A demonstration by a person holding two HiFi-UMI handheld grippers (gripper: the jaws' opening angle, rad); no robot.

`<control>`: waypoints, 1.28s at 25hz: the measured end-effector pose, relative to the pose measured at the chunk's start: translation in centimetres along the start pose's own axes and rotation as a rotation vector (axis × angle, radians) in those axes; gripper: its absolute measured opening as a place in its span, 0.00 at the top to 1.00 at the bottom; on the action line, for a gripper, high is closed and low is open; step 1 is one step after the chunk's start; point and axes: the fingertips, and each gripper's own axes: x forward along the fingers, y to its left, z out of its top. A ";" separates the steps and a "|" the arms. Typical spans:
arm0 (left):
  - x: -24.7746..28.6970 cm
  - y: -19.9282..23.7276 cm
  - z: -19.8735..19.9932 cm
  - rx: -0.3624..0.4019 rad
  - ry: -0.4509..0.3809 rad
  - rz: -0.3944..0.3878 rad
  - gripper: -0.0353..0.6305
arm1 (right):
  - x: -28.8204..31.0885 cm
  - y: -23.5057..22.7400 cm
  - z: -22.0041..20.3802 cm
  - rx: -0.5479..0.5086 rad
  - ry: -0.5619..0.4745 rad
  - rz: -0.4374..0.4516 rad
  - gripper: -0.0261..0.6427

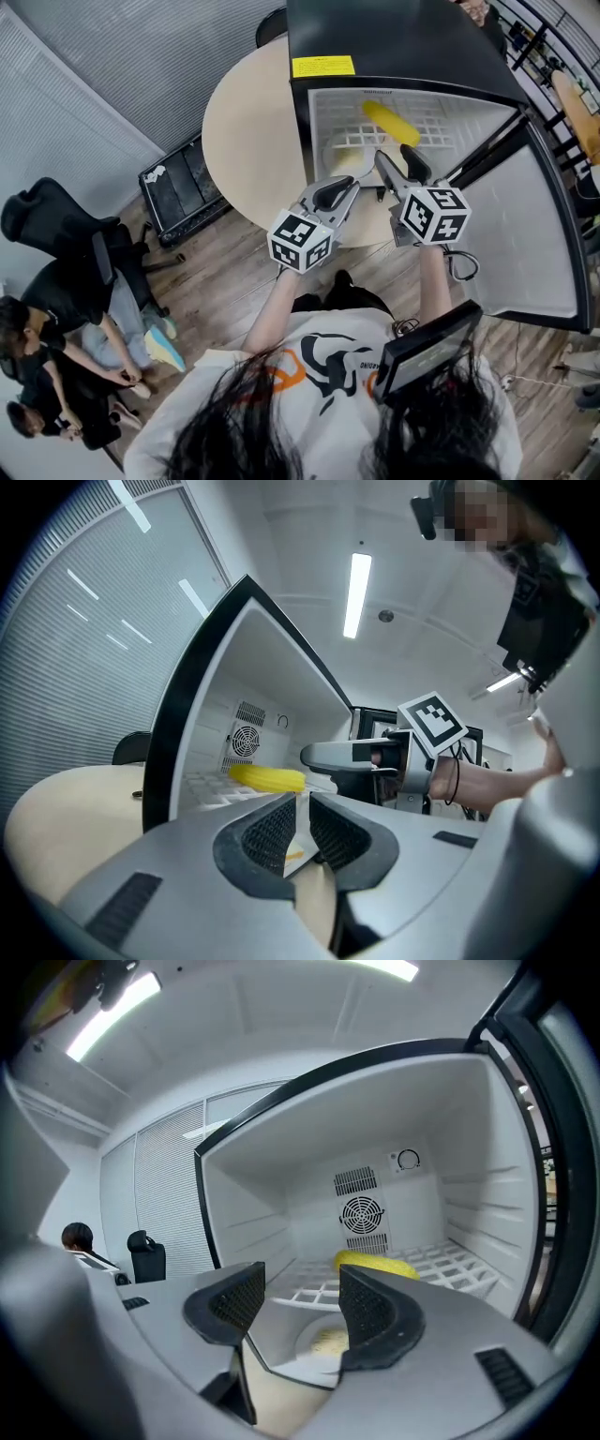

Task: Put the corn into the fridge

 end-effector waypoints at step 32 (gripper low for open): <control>-8.7 -8.2 -3.8 -0.065 0.005 -0.020 0.88 | -12.2 8.8 -9.9 0.109 0.036 -0.057 0.85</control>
